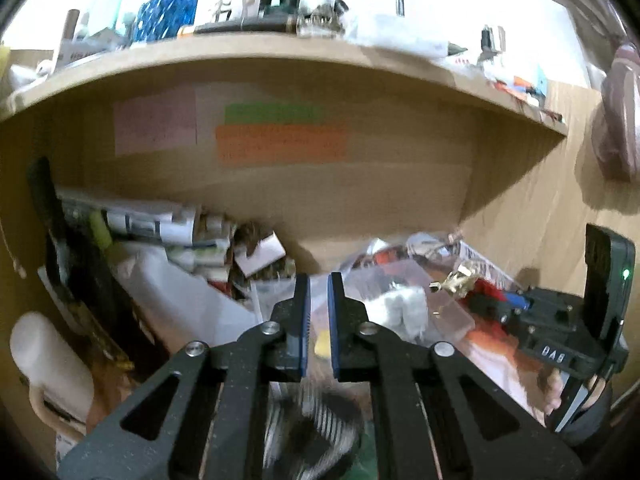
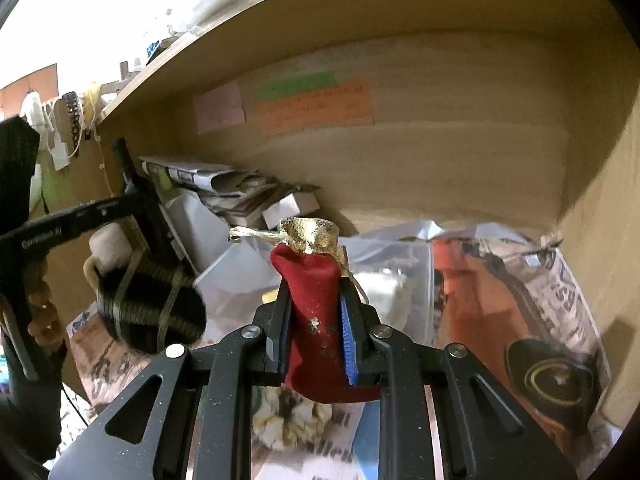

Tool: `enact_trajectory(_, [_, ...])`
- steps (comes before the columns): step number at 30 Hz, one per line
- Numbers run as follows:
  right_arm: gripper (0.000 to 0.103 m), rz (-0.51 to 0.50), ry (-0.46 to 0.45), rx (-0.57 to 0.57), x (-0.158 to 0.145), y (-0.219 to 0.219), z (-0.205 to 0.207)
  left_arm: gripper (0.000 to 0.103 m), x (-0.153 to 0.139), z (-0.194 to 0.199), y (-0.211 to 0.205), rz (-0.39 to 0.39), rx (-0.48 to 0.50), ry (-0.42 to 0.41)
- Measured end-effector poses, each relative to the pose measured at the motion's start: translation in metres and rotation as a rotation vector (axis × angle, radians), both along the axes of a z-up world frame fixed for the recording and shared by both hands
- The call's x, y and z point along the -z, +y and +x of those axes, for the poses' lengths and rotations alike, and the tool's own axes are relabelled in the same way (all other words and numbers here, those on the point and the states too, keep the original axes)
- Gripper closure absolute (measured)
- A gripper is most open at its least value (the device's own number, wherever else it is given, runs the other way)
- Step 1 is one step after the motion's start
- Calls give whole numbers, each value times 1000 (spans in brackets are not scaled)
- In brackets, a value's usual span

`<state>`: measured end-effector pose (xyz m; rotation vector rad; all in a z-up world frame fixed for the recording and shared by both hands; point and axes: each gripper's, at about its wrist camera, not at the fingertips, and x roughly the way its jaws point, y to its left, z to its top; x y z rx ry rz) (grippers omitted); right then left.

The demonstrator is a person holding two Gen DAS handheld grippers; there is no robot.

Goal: Organize soft objects
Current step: 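Carry both pouches over the clear box and release them inside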

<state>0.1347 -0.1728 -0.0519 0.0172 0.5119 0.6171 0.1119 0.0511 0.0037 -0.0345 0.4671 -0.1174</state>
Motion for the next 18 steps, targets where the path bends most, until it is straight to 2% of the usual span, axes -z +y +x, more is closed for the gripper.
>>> enact_trajectory(4, [84,0,8,-6,0,7,12,96,-6,17,-1,12,-10,-5])
enact_trajectory(7, [84,-7,35,-20,7,13,20,94,9,23,4,13,-30,42])
enact_trajectory(10, [84,-33,60,-24,16,20,26,73,33,23,13,7,-33,133])
enact_trajectory(12, [84,-42,76,-24,22,20,29,51,52,16,18,12,-44,182])
enact_trajectory(14, [84,-46,91,-24,26,19,31,41,67,7,22,17,-54,215])
enact_trajectory(18, [82,-56,102,-14,30,16,31,28,101,-13,25,20,-42,314])
